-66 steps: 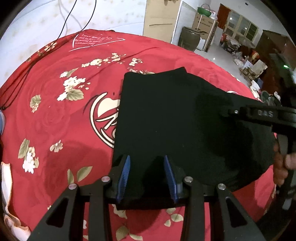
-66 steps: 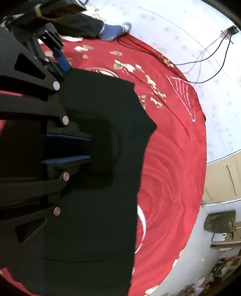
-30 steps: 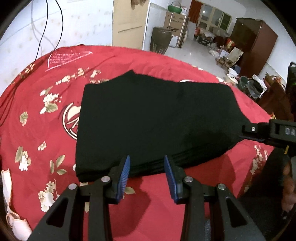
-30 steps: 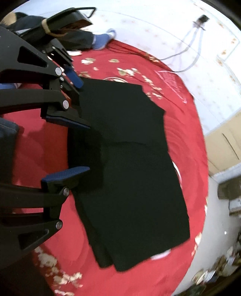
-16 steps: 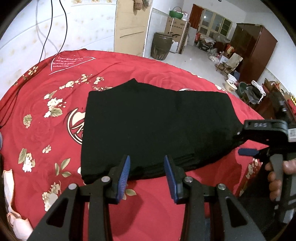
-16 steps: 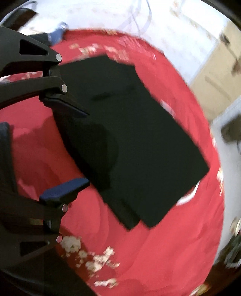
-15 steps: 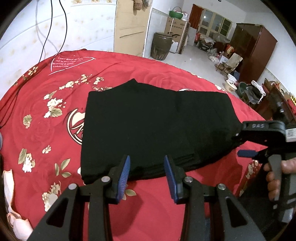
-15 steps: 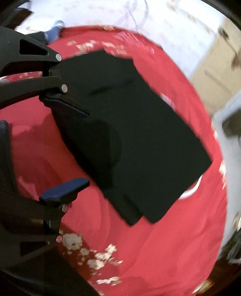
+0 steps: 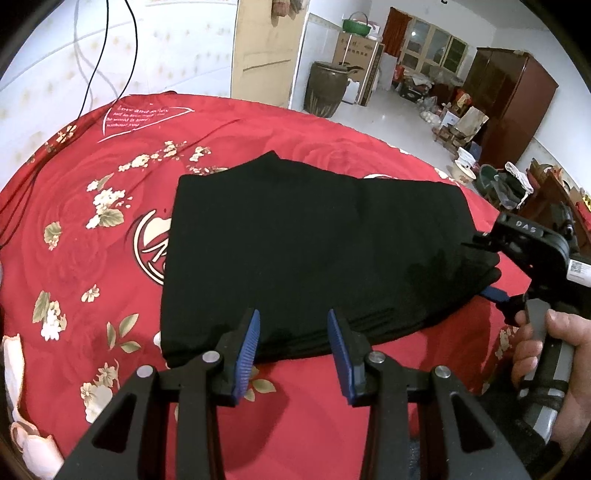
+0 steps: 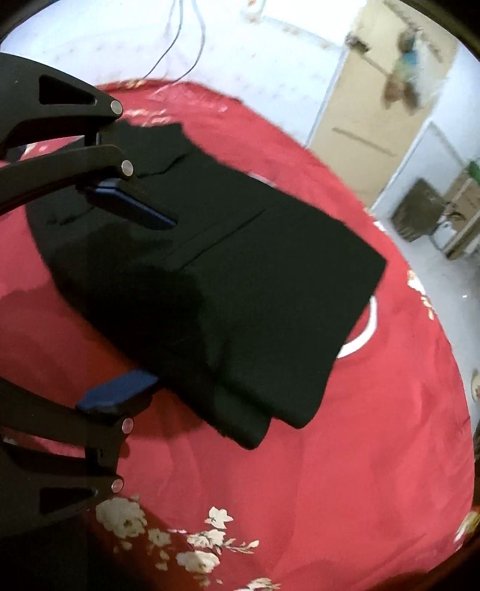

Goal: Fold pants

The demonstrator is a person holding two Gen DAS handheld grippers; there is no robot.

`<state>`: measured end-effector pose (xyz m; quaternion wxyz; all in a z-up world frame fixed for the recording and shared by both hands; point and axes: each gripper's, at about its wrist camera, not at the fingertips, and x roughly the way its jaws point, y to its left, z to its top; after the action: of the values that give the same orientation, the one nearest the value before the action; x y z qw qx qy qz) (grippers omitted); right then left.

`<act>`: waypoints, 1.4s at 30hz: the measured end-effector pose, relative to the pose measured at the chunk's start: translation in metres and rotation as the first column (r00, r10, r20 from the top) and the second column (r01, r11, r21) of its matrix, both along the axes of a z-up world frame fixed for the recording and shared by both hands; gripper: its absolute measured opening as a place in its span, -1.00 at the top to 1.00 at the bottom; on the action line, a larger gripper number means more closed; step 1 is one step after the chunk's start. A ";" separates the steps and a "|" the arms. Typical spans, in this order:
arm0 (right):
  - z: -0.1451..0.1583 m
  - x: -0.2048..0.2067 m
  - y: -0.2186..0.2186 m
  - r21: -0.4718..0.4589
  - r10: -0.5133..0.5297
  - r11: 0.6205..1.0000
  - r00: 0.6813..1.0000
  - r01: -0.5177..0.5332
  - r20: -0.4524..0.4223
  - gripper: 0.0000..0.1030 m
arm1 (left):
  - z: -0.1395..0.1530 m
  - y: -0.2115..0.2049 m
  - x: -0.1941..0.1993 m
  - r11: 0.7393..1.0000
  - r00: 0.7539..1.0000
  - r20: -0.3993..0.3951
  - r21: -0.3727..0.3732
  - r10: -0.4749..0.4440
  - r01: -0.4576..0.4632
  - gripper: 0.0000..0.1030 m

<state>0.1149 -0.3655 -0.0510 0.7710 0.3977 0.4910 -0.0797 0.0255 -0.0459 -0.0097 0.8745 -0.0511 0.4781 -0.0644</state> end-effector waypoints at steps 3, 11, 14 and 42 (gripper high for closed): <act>-0.004 0.005 0.002 -0.005 -0.004 1.000 1.000 0.004 0.007 -0.45 | -0.003 -0.001 0.001 1.000 1.000 -0.009 0.003 -0.001 0.001 0.21; 0.010 0.008 0.009 -0.090 0.025 0.996 0.997 -0.019 0.067 -0.10 | -0.006 -0.002 0.001 1.000 1.000 -0.015 0.007 -0.002 0.002 0.21; -0.005 0.016 0.003 -0.084 0.017 0.996 0.999 -0.015 0.029 -0.04 | -0.008 -0.003 0.000 1.000 1.000 -0.017 0.023 -0.002 0.002 0.21; 0.063 0.033 0.023 -0.257 0.247 0.944 0.959 -0.206 0.139 0.71 | -0.006 0.017 0.004 0.996 0.997 -0.011 0.049 0.078 -0.077 0.21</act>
<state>0.1483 -0.3425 0.0119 0.8562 0.2479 0.4530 -0.0149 0.0290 -0.0293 -0.0161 0.8742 -0.0487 0.4828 -0.0185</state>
